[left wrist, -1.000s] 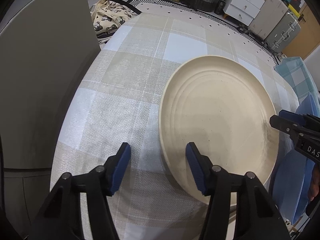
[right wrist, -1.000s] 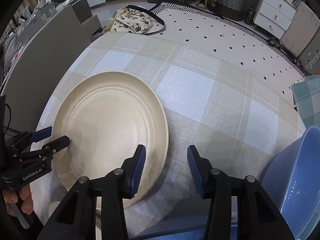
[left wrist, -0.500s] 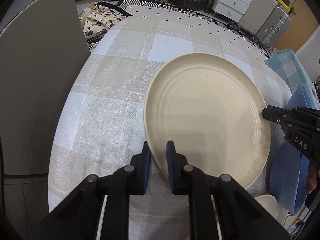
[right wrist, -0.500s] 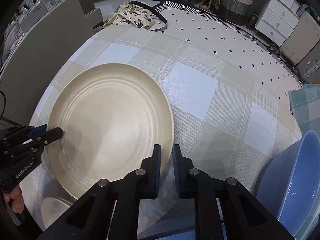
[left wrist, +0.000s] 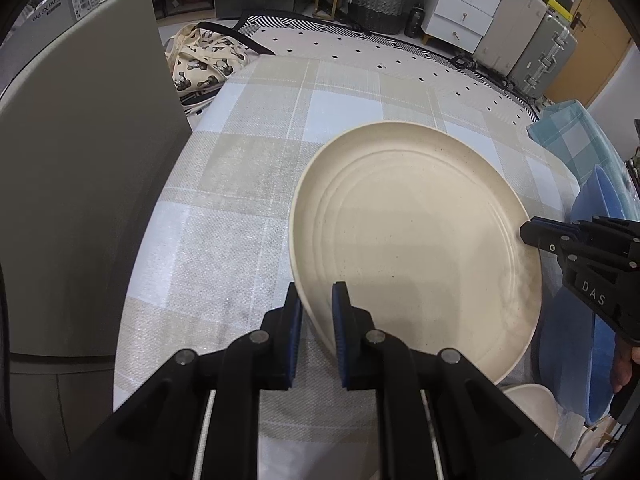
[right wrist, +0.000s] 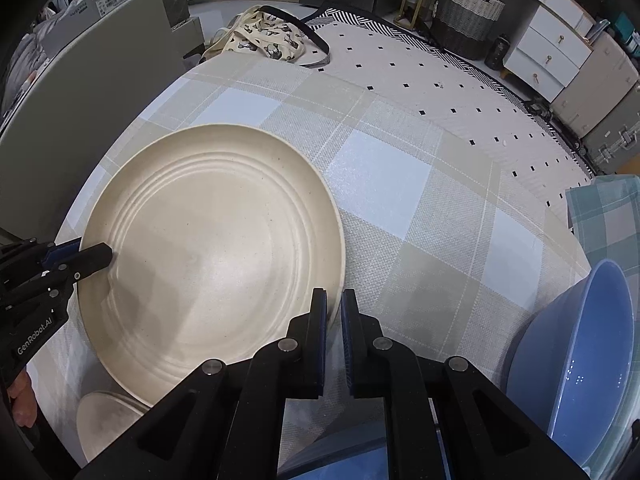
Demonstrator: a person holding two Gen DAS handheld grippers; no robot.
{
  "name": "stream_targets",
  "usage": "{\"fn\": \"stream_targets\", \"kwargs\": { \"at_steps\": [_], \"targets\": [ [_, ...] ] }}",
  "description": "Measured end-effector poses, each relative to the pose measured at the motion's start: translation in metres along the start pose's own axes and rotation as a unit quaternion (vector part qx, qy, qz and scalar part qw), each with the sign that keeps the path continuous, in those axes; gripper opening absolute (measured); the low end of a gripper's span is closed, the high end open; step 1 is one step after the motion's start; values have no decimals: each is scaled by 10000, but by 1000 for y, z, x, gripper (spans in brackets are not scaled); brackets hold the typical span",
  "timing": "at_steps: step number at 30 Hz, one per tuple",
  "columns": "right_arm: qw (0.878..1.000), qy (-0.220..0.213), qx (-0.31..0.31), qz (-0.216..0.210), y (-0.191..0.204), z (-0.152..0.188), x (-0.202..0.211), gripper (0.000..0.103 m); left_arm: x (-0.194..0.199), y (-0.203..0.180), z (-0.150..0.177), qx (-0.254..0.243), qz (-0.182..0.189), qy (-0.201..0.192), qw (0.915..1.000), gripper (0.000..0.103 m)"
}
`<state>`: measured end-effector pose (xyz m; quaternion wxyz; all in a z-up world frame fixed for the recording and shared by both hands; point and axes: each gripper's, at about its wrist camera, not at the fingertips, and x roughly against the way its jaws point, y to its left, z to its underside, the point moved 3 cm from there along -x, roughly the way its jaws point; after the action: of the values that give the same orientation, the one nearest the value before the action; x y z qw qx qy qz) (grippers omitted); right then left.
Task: Organize plates and bowls
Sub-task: 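Lift the smaller cream plate with both grippers, then carry the held smaller plate with both grippers toward the stacked large plates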
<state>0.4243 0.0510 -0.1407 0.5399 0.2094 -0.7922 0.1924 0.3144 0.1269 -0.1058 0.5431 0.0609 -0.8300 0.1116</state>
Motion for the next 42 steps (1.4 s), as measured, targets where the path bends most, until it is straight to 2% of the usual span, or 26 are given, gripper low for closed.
{"fn": "stream_targets", "kwargs": {
  "at_steps": [25, 42],
  "targets": [
    [9980, -544, -180, 277, 15, 20, 63, 7, 59, 2, 8, -131, 224, -608, 9978, 12],
    [9955, -868, -158, 343, 47, 41, 106, 8, 94, 22, 29, -168, 337, -900, 9952, 12]
  ]
}}
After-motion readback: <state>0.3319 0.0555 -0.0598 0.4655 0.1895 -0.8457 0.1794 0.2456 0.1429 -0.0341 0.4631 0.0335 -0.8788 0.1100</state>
